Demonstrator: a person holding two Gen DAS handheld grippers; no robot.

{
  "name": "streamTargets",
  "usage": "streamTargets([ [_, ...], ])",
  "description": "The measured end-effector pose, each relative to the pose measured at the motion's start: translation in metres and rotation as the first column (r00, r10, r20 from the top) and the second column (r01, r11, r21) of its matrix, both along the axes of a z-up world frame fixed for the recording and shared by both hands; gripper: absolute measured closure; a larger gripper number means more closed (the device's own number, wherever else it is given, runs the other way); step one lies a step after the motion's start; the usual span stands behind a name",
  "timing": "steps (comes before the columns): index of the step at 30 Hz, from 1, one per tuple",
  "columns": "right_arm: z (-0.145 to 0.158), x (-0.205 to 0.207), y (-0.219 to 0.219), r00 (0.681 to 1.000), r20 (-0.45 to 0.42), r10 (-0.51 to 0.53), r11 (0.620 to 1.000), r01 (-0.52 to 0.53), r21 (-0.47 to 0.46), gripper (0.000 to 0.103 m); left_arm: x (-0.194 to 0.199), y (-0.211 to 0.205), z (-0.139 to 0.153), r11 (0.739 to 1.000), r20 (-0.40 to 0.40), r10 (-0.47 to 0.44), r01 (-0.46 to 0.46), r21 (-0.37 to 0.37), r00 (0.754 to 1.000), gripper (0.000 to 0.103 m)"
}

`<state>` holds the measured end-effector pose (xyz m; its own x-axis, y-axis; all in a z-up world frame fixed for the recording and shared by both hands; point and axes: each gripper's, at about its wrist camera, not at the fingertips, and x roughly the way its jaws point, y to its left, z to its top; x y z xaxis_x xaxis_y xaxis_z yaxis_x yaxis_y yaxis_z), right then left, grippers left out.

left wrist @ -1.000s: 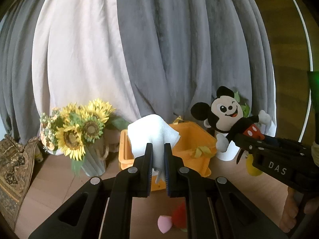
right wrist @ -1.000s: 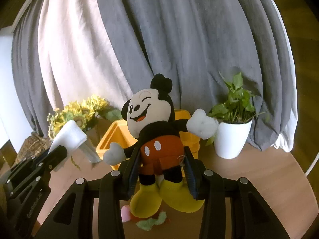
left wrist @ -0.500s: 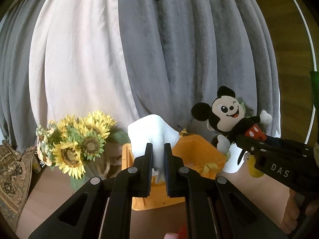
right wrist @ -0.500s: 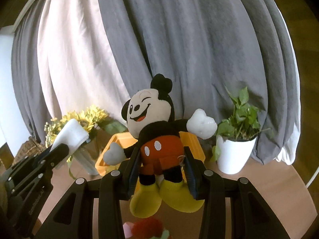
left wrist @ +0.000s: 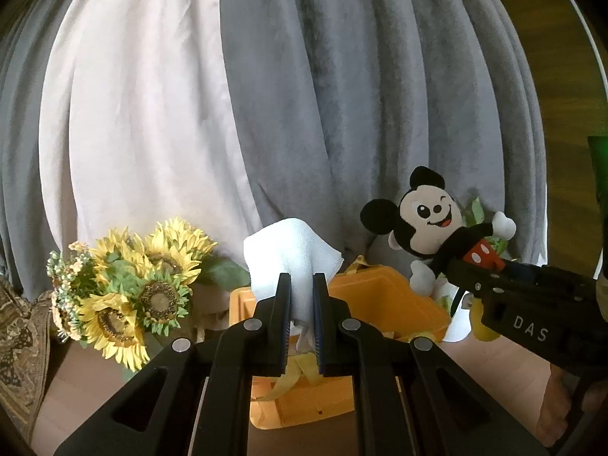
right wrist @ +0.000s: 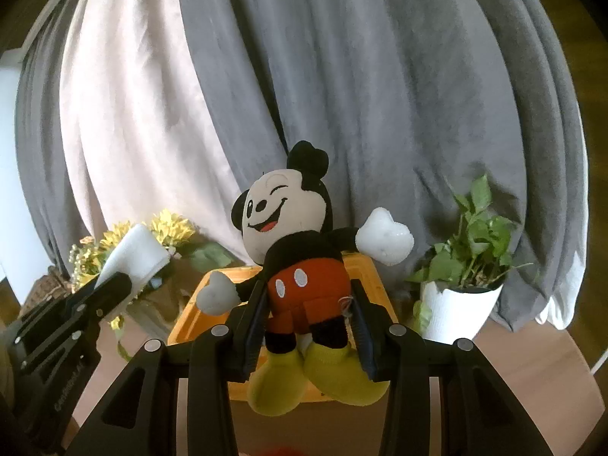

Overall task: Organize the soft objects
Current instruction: 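Carry the white tissue with the left gripper while the right gripper carries Mickey over the crate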

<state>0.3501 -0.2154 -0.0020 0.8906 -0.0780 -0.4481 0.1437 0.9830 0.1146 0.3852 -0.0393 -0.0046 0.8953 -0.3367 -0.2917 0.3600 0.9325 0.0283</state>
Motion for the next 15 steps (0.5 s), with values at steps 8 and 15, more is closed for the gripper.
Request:
streamTargets([
  [8,-0.016,0.037,-0.005,0.999,-0.044,0.025,1.0,-0.025,0.006,0.061,0.035,-0.006,-0.013,1.0,-0.033,0.016,-0.015,0.018,0.999,0.091],
  [15,-0.034,0.069,-0.012,0.995,-0.086,0.043,0.999,-0.042,0.012,0.061,0.061,-0.013,-0.029,0.999,-0.072,0.027,-0.024,0.033,0.997,0.091],
])
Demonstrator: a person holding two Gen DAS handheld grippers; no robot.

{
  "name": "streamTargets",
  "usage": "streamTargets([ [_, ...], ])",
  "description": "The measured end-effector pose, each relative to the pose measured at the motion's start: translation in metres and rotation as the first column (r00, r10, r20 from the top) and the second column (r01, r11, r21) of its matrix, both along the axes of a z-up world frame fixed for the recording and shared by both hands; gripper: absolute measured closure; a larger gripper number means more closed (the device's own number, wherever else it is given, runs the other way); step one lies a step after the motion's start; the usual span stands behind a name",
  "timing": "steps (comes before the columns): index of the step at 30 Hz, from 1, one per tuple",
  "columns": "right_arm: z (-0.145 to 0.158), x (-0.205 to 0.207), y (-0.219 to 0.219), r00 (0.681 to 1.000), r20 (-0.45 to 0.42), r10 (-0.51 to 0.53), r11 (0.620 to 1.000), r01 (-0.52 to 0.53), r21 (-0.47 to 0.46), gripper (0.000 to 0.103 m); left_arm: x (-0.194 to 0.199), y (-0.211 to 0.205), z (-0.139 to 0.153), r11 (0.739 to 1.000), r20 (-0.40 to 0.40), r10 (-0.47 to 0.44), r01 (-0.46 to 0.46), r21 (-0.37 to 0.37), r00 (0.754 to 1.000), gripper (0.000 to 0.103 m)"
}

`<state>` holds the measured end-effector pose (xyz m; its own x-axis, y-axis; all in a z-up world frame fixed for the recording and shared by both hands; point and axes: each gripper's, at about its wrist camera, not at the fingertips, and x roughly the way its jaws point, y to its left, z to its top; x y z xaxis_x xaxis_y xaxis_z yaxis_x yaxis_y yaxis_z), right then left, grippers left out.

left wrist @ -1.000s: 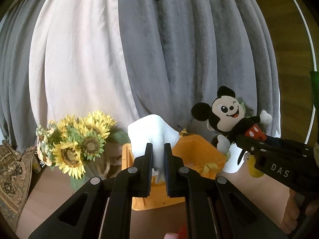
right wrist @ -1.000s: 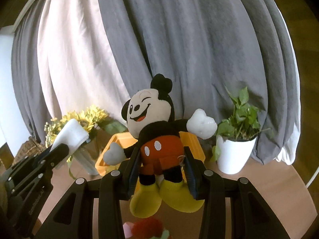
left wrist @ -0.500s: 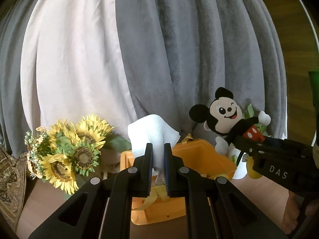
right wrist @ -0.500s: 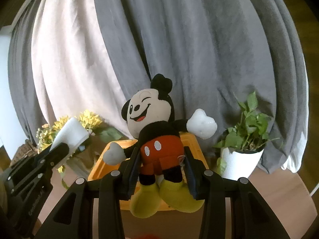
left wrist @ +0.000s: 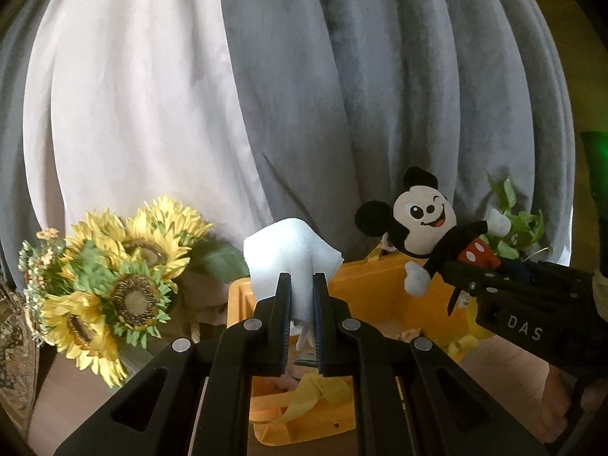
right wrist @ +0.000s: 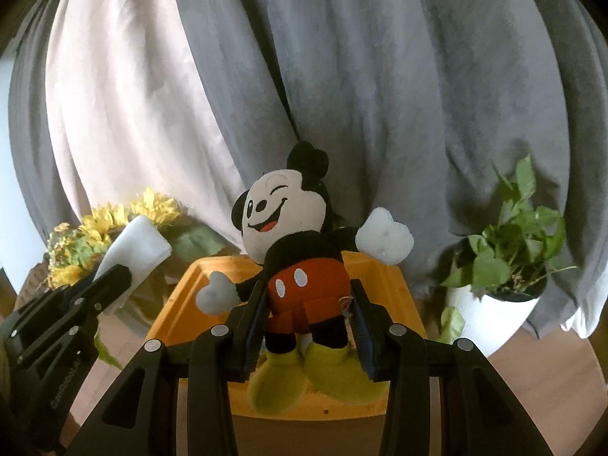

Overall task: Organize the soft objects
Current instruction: 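Carry the white tissue with the left gripper while the right gripper carries Mickey over the crate, then open the left gripper over the crate while the right gripper releases Mickey inside, then withdraw both open grippers from the crate toward the red pom-pom and pink sponge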

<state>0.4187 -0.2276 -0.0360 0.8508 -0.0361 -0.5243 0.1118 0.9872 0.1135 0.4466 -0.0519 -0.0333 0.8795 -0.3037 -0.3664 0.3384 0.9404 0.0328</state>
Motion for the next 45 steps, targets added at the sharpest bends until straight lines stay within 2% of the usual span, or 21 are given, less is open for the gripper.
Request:
streamTargets([
  [14,-0.041,0.055,-0.012,0.996,-0.083,0.016,1.0,-0.015,0.012,0.061,0.047,-0.012,-0.04,1.0,-0.099,0.01,-0.008,0.021,0.995,0.091],
  [24,-0.069,0.082,-0.012,0.988,-0.153,0.037,0.999,-0.035,0.016,0.061,0.065,-0.015,-0.065,1.0,-0.167,0.011,-0.006,0.029,0.986,0.091],
  [26,-0.073,0.084,-0.013,0.985,-0.167,0.04,0.999,-0.038,0.014,0.06,0.066,-0.015,-0.068,0.999,-0.171,0.015,-0.01,0.032,0.985,0.085],
  [27,-0.075,0.084,-0.014,0.985,-0.17,0.039,0.999,-0.038,0.013,0.059,0.067,-0.014,-0.069,0.999,-0.174,0.016,-0.011,0.03,0.985,0.077],
  [28,-0.076,0.086,-0.015,0.984,-0.172,0.04,0.999,-0.039,0.011,0.056,0.068,-0.014,-0.068,1.0,-0.174,0.017,-0.013,0.026,0.985,0.071],
  [31,-0.074,0.086,-0.016,0.988,-0.152,0.014,1.0,-0.016,-0.011,0.039,0.068,-0.015,-0.067,0.999,-0.164,0.028,-0.023,0.03,0.986,0.068],
  [32,-0.073,0.085,-0.015,0.99,-0.144,0.005,1.0,-0.008,-0.022,0.037,0.068,-0.014,-0.066,0.999,-0.162,0.03,-0.025,0.029,0.986,0.067],
  [36,-0.067,0.082,-0.014,0.992,-0.123,-0.015,0.998,0.008,-0.057,0.037,0.063,-0.012,-0.061,0.999,-0.151,0.031,-0.028,0.021,0.988,0.065],
  [45,-0.053,0.059,-0.016,0.994,-0.106,-0.03,0.999,0.029,-0.019,0.037,0.036,-0.008,-0.038,0.999,-0.096,0.033,-0.03,0.03,0.995,0.062],
])
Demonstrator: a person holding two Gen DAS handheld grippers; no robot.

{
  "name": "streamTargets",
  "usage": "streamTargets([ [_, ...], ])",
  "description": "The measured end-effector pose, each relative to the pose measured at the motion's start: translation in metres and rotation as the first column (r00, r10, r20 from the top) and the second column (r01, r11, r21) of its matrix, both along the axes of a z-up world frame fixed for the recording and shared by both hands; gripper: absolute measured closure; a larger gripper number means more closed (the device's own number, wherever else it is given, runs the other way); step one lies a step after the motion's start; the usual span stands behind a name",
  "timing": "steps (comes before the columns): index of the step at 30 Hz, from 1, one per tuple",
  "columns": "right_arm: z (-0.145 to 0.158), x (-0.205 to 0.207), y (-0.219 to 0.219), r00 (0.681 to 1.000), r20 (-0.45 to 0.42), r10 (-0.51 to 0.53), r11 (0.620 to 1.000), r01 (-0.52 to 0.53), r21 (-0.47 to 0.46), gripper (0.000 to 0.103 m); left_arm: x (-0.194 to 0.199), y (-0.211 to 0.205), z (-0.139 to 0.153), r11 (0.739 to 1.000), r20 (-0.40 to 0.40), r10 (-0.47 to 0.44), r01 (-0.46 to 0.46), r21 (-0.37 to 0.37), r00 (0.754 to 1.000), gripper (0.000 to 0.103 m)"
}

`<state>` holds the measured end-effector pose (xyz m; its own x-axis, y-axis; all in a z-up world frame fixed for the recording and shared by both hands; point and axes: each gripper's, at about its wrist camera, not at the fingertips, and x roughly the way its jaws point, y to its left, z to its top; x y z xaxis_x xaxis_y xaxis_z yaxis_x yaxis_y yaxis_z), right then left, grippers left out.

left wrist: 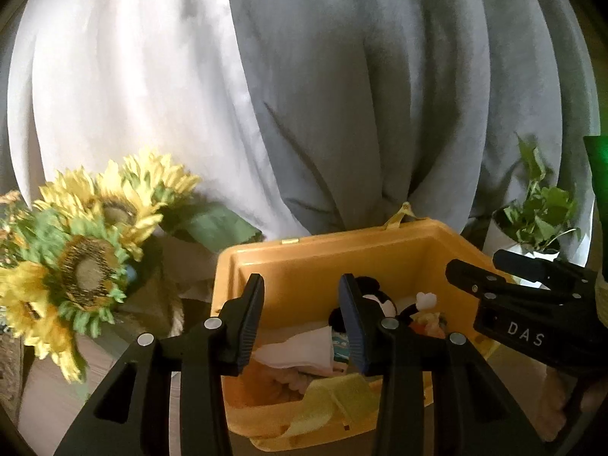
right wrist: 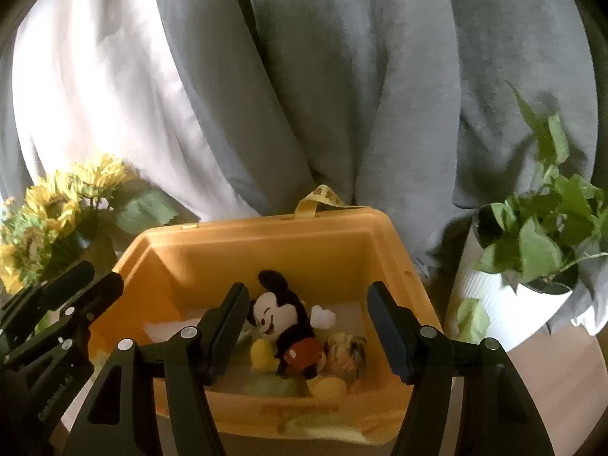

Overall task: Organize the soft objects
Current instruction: 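Withdraw both open grippers from the crate toward the red pom-pom and pink sponge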

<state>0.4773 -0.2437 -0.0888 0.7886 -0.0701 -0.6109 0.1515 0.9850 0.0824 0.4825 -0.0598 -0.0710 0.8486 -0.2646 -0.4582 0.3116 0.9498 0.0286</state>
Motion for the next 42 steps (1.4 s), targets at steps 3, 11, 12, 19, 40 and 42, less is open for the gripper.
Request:
streamTargets([
  [3,0.007,-0.011,0.001,1.0,0.011,-0.006,1.0,0.006,0.013,0.037,-0.011,0.004,0.008,1.0,0.011,-0.003,0.003,-0.006,1.0,0.062],
  [11,0.028,-0.043,0.009,0.999,0.048,-0.007,1.0,0.006,0.018,0.037,-0.043,0.013,0.028,1.0,0.046,-0.014,0.014,-0.011,0.999,0.061],
  [12,0.03,-0.048,0.01,0.999,0.053,-0.007,1.0,0.006,0.019,0.037,-0.047,0.014,0.03,1.0,0.05,-0.015,0.016,-0.011,0.999,0.061],
  [19,0.044,-0.074,0.018,0.998,0.067,-0.008,1.0,0.006,0.026,0.037,-0.073,0.02,0.04,1.0,0.078,-0.023,0.024,-0.006,0.997,0.061],
  [40,0.049,-0.143,0.047,0.999,0.046,0.001,1.0,-0.003,0.027,0.037,-0.145,0.044,0.03,0.998,0.059,-0.048,0.045,0.049,0.997,0.06],
  [42,0.047,-0.148,0.049,0.999,0.04,0.0,1.0,-0.001,0.028,0.037,-0.15,0.046,0.028,0.997,0.055,-0.052,0.049,0.056,0.997,0.06],
])
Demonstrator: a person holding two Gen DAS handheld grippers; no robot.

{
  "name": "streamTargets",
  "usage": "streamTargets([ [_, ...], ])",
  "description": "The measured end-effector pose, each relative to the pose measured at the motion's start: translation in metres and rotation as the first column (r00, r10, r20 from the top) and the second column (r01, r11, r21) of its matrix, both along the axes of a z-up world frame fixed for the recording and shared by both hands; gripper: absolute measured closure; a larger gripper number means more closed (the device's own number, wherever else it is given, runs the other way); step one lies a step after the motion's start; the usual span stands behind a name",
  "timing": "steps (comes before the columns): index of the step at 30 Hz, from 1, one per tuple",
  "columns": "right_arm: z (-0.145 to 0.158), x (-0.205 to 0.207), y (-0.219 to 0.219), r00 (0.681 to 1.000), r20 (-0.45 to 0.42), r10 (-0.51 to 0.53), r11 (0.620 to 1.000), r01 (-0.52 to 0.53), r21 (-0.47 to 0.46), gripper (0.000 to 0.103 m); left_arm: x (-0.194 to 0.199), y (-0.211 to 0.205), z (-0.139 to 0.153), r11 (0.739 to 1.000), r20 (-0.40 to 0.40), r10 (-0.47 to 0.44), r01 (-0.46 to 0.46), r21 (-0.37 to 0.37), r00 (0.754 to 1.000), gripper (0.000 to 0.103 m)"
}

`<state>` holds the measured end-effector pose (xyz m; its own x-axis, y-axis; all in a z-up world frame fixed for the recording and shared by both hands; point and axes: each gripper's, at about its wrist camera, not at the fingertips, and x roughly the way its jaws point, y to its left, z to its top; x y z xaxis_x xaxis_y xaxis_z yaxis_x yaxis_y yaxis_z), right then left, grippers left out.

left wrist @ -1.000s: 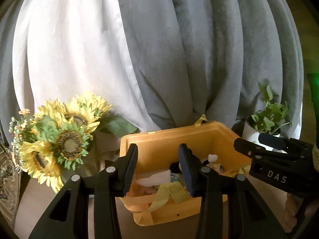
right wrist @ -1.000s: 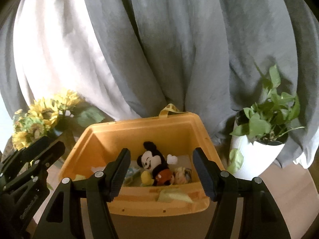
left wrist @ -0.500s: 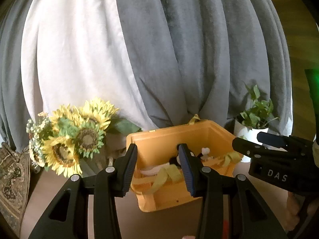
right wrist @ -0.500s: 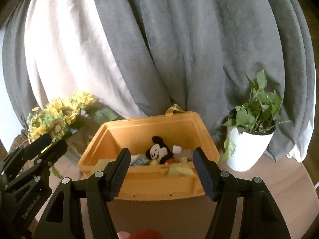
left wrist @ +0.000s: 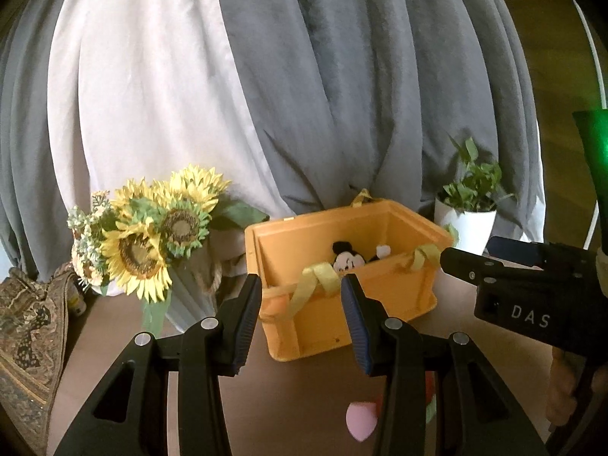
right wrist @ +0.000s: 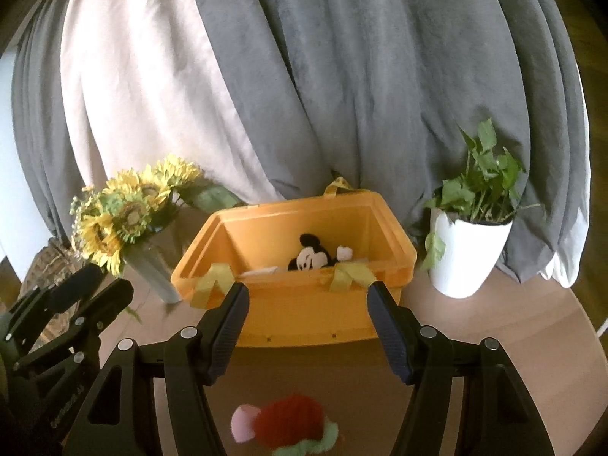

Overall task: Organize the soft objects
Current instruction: 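Withdraw both open grippers from the crate toward the red pom-pom and pink sponge, then move the left gripper to the pink sponge while the right gripper approaches the red pom-pom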

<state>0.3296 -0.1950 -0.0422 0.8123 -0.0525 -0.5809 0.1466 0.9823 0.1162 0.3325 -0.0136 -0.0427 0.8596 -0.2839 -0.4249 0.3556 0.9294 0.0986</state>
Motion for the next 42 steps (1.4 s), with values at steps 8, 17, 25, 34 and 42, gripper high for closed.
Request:
streamTargets([
  [8,-0.015,-0.018,0.009,0.999,-0.045,0.006,1.0,-0.006,0.013,0.037,-0.015,0.006,-0.015,0.999,-0.046,-0.034,0.035,0.023,0.998,0.06],
  [17,-0.034,-0.027,0.02,0.994,-0.107,0.031,0.999,-0.029,0.023,0.037,-0.019,0.009,-0.038,0.997,-0.12,-0.053,0.059,0.042,0.991,0.06],
  [25,-0.057,-0.028,0.026,0.984,-0.166,0.062,0.998,-0.057,0.033,0.037,-0.02,0.007,-0.064,0.994,-0.19,-0.06,0.075,0.074,0.98,0.06],
  [34,-0.084,-0.026,0.024,0.968,-0.237,0.079,0.996,-0.069,0.051,0.037,-0.015,-0.002,-0.092,0.99,-0.269,-0.08,0.108,0.092,0.96,0.06],
  [42,-0.105,-0.018,0.022,0.951,-0.295,0.087,0.995,-0.069,0.072,0.037,-0.007,-0.011,-0.117,0.985,-0.335,-0.097,0.14,0.105,0.937,0.06],
])
